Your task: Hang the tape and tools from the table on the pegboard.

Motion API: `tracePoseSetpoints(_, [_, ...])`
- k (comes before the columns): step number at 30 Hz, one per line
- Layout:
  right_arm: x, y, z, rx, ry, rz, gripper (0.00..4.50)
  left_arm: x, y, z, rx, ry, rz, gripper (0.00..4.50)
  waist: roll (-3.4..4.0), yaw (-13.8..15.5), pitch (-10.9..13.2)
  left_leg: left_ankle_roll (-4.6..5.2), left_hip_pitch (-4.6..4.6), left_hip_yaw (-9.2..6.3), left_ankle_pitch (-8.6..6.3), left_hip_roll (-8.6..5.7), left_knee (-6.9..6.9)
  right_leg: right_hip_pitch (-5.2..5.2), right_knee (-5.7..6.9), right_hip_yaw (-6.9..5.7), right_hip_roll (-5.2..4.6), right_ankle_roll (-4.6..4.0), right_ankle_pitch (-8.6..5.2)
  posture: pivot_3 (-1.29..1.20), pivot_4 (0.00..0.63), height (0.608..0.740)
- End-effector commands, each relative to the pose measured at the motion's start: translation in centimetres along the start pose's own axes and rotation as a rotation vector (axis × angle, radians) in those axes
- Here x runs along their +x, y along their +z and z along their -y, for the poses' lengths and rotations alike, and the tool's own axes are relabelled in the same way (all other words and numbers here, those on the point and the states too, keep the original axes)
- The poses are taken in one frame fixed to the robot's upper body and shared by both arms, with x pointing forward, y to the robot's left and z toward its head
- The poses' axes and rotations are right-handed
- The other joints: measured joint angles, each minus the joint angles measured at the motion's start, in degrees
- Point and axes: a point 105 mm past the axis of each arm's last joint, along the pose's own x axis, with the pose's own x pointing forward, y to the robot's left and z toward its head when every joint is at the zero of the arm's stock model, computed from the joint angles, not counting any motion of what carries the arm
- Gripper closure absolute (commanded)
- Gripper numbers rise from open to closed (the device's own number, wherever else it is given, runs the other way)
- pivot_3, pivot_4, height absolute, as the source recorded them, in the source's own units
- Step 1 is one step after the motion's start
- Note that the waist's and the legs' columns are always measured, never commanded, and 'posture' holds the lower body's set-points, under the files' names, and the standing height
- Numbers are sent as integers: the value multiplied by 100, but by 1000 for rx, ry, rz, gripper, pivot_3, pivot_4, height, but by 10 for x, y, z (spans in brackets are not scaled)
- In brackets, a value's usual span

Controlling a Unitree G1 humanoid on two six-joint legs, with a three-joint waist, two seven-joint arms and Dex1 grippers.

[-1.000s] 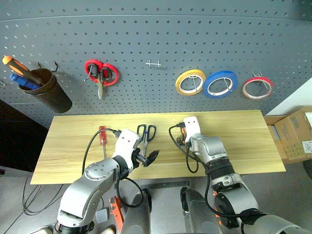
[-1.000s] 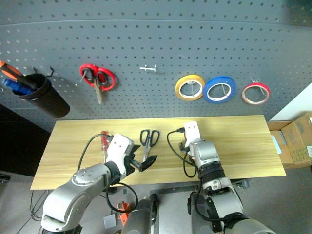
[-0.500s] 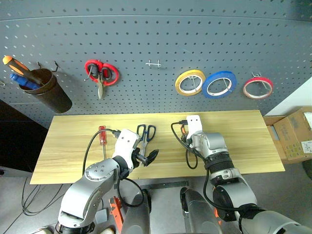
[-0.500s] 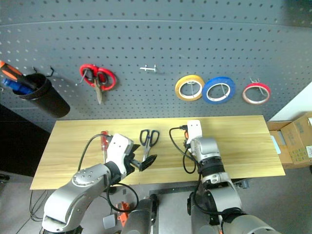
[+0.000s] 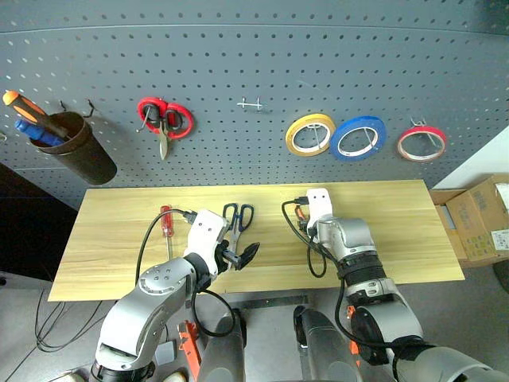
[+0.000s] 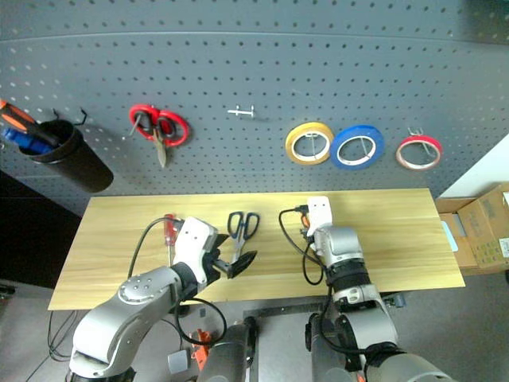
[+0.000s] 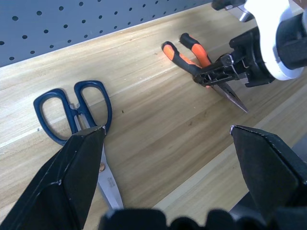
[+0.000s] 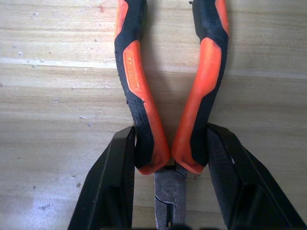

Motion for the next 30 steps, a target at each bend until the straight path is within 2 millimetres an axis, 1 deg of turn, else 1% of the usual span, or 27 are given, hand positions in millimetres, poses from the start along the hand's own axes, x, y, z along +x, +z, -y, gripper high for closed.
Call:
tracePoseSetpoints(1, [-11, 1, -16, -17, 107, 56, 2764, 0, 19, 0, 8, -15, 77, 0, 0, -3, 0, 0, -7, -4, 0, 0, 0, -4, -2, -7, 0, -1, 0, 130, 278, 740])
tracePoseSetpoints(6, [-43, 13, -38, -126, 245, 232, 2764, 3, 47, 2, 15, -34, 160, 0, 0, 8, 0, -4, -30, -20, 1, -3, -3, -20, -1, -37, 0, -3, -2, 134, 254, 740])
tracePoseSetpoints(8, [-49, 16, -43, -132, 276, 264, 2764, 3, 51, 2, 21, -38, 168, 0, -2, -5, -2, -5, -31, -21, 1, -3, -3, -22, 1, -40, 0, -4, -2, 131, 238, 740])
tracePoseSetpoints(10, [-61, 27, -47, -169, 310, 355, 2764, 0, 59, 4, 27, -60, 192, 0, -3, -2, -10, -7, -29, -23, 2, -7, -3, -22, 4, -47, 2, -5, -1, 138, 222, 740])
tracePoseSetpoints(12, [-70, 42, -52, -194, 339, 443, 2764, -5, 66, 1, 26, -61, 215, 0, -4, 16, -13, -14, -29, -30, 6, -7, -2, -21, 5, -56, 4, -6, -1, 154, 201, 740])
tracePoseSetpoints(15, [-83, 66, -60, -204, 378, 570, 2764, -17, 75, -7, 22, -41, 241, 0, -12, 27, -22, -35, -29, -31, 17, -8, -2, -21, 6, -57, 4, -11, 3, 172, 176, 740])
tracePoseSetpoints(18, [-92, 83, -70, -209, 419, 663, 2764, -27, 84, -17, 25, -11, 262, 0, -19, 68, -64, -51, -29, -33, 25, -7, -3, -21, 6, -62, 4, -22, 12, 201, 162, 740])
tracePoseSetpoints(21, [-108, 105, -87, -227, 478, 783, 2764, -45, 102, -27, 21, 33, 332, 0, -29, 150, -122, -64, -29, -39, 32, -5, -7, -21, 6, -69, 6, -25, 13, 234, 136, 740])
tracePoseSetpoints(26, [-125, 127, -98, -222, 537, 906, 2764, -70, 125, -28, -20, 27, 450, 0, -71, 308, -265, -92, -28, -44, 45, -5, -8, -16, 4, -77, 6, -56, 33, 274, 108, 740])
tracePoseSetpoints(30, [-138, 138, -105, -223, 587, 978, 2764, -81, 137, -27, -62, 20, 507, 0, -92, 464, -365, -101, -20, -56, 50, -6, -6, -2, 3, -87, 6, -63, 39, 302, 92, 740])
